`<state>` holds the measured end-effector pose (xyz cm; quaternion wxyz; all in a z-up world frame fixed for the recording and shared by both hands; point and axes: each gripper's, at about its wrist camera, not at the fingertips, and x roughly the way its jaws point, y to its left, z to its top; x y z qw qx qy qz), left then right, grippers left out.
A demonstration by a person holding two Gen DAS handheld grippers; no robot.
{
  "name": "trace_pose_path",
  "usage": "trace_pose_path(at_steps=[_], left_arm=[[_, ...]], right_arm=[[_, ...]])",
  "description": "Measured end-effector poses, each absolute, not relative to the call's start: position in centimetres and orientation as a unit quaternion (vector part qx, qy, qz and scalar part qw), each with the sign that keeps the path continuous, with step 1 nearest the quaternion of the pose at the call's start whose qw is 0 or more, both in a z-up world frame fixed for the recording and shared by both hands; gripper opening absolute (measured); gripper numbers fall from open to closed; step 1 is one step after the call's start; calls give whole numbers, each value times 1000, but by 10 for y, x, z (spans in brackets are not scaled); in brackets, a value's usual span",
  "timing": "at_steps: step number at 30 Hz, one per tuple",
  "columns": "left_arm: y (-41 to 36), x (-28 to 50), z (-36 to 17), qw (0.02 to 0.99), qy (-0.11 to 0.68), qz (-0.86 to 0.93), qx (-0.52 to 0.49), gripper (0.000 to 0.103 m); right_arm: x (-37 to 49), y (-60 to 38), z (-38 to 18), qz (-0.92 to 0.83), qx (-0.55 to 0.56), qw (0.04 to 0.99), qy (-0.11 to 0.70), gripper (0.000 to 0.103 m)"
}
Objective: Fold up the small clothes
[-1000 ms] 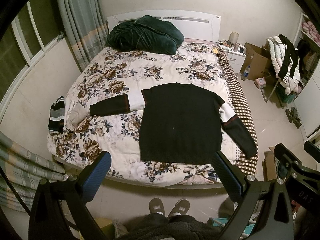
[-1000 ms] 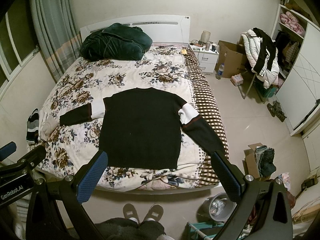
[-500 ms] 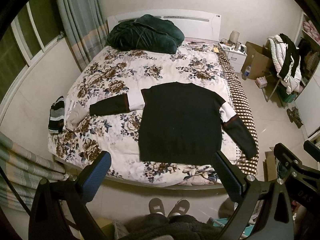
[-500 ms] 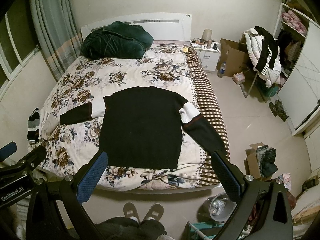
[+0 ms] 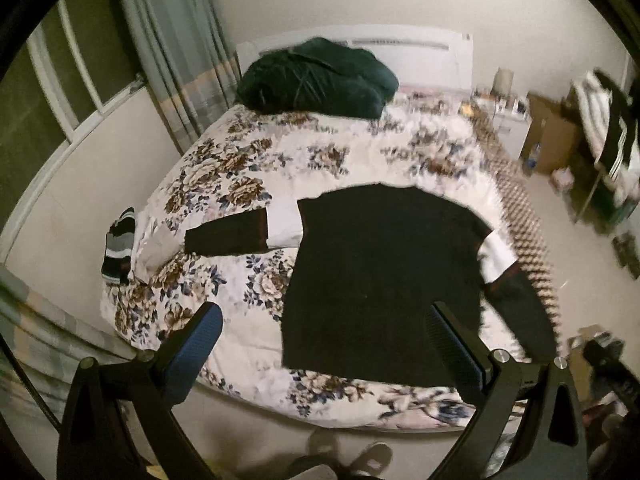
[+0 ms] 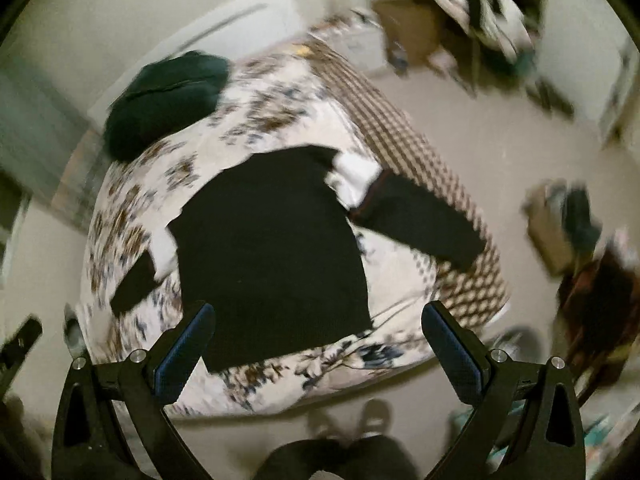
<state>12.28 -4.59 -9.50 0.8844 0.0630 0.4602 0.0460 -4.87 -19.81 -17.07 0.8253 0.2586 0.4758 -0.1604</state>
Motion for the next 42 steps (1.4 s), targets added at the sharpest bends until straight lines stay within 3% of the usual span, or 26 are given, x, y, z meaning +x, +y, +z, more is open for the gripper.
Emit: trace_pose_path(at_steps=[8,22,31,42], left_arm=[[-103,209,-227,841,529,12,117,103],[-191,302,-457,749,645,-48,143,103],[-210,326,-532,736,654,-33,173,103],[-223,333,-550,735,662,-32,145,103]], right_arm=[[-23,-314,-361,-247,453,714,473,103],[-41,-455,-607,-401,683,554,257,103],[-9,-464,-659,-361,717,574,163,99],[14,-527,-675,-375,710,589,92,89]])
